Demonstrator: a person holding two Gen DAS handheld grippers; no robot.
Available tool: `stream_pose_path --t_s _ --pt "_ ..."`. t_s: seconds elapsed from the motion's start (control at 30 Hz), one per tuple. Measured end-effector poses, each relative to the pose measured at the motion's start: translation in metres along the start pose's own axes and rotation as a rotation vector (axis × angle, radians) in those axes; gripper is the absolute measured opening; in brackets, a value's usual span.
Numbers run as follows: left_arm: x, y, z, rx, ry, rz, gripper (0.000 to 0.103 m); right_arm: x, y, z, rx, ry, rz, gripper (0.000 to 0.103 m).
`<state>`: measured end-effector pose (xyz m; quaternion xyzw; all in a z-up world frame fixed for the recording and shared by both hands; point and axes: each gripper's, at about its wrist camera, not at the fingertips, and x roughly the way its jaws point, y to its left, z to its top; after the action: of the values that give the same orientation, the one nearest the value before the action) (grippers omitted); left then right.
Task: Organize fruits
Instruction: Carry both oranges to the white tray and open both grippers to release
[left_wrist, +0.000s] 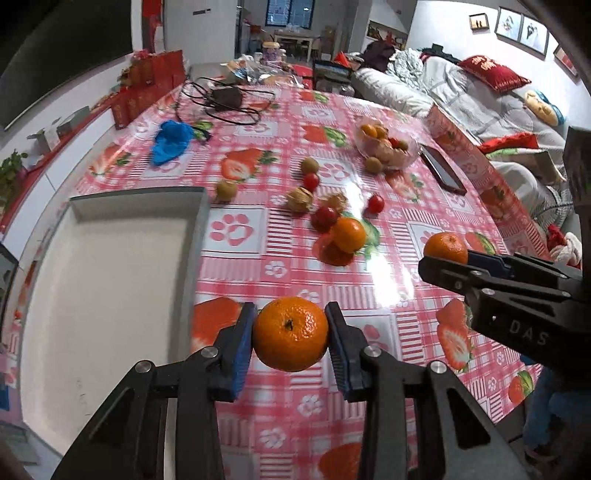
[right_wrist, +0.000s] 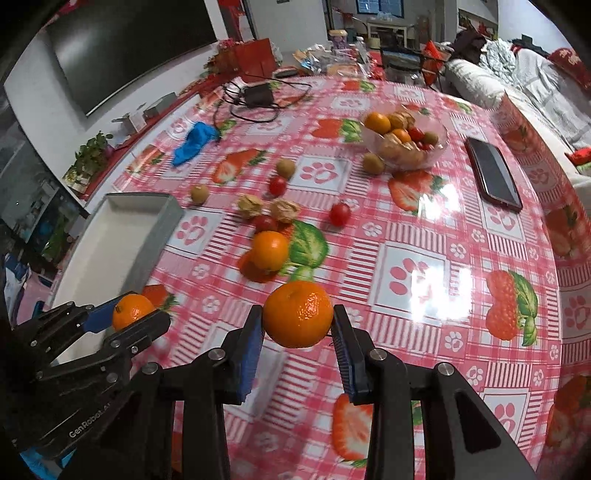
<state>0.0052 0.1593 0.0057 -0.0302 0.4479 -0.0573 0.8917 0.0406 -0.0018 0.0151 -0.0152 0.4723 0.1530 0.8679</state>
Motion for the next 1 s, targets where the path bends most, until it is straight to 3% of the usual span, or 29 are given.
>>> stream_pose_path --t_s 0.17,0.53,1.0 --pt "-0.018 0.034 -0.006 -0.038 -0.025 0.042 0.041 -0.003 0.032 0.005 -0.044 -0.01 0.008 0.038" --pt "-0.032 0.12 -0.025 -0.122 -0.046 0.218 0.041 0.019 0.12 0.015 -0.154 0.005 0.078 0.038" --pt "-0.021 0.163 -0.035 -0.17 -0.016 0.28 0.041 0.057 0.189 0.028 -0.246 0.066 0.133 0.038"
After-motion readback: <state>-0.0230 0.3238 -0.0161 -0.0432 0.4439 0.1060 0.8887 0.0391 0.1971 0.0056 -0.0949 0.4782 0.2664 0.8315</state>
